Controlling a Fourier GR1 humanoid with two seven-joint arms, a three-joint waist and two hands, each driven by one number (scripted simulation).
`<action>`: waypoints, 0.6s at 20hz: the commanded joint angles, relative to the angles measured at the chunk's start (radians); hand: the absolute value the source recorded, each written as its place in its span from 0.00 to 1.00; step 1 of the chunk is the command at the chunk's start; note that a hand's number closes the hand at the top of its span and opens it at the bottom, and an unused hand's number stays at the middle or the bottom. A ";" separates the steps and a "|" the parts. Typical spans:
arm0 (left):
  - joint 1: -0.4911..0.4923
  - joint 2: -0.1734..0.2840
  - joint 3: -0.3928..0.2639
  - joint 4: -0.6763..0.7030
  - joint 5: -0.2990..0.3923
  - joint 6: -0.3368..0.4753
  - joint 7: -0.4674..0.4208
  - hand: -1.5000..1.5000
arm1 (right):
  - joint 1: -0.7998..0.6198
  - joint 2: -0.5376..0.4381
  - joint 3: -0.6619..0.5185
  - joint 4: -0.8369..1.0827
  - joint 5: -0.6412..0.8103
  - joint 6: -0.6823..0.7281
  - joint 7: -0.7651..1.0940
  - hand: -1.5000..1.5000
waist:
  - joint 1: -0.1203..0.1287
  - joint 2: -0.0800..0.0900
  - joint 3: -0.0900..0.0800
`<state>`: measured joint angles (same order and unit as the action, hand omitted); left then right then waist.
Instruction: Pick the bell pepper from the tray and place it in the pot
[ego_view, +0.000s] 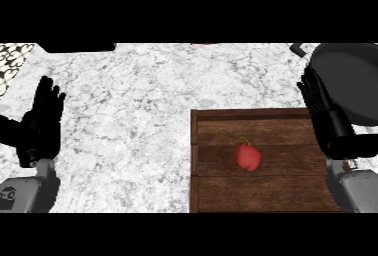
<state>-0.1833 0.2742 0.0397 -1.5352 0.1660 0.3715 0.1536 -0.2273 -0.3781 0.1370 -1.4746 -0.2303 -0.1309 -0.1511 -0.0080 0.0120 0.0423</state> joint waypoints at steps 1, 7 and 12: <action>0.032 -0.030 -0.057 -0.049 -0.055 0.028 -0.017 0.50 | 0.050 0.003 0.008 -0.077 0.091 -0.080 -0.071 1.00 | -0.004 -0.019 -0.042; 0.076 -0.016 -0.048 -0.031 -0.036 -0.016 -0.073 0.50 | 0.105 -0.267 -0.147 -0.147 0.475 -0.348 -0.072 1.00 | -0.210 -0.068 -0.073; 0.168 -0.070 -0.109 -0.058 -0.034 -0.051 -0.164 0.50 | 0.253 -0.059 -0.083 -0.371 0.650 -0.644 -0.133 0.00 | -0.121 -0.052 -0.052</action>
<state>-0.0741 0.2335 -0.0369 -1.5813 0.1304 0.3419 0.0463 -0.0748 -0.4947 0.0184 -1.7398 0.2654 -0.6131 -0.2586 -0.1473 -0.0453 -0.0089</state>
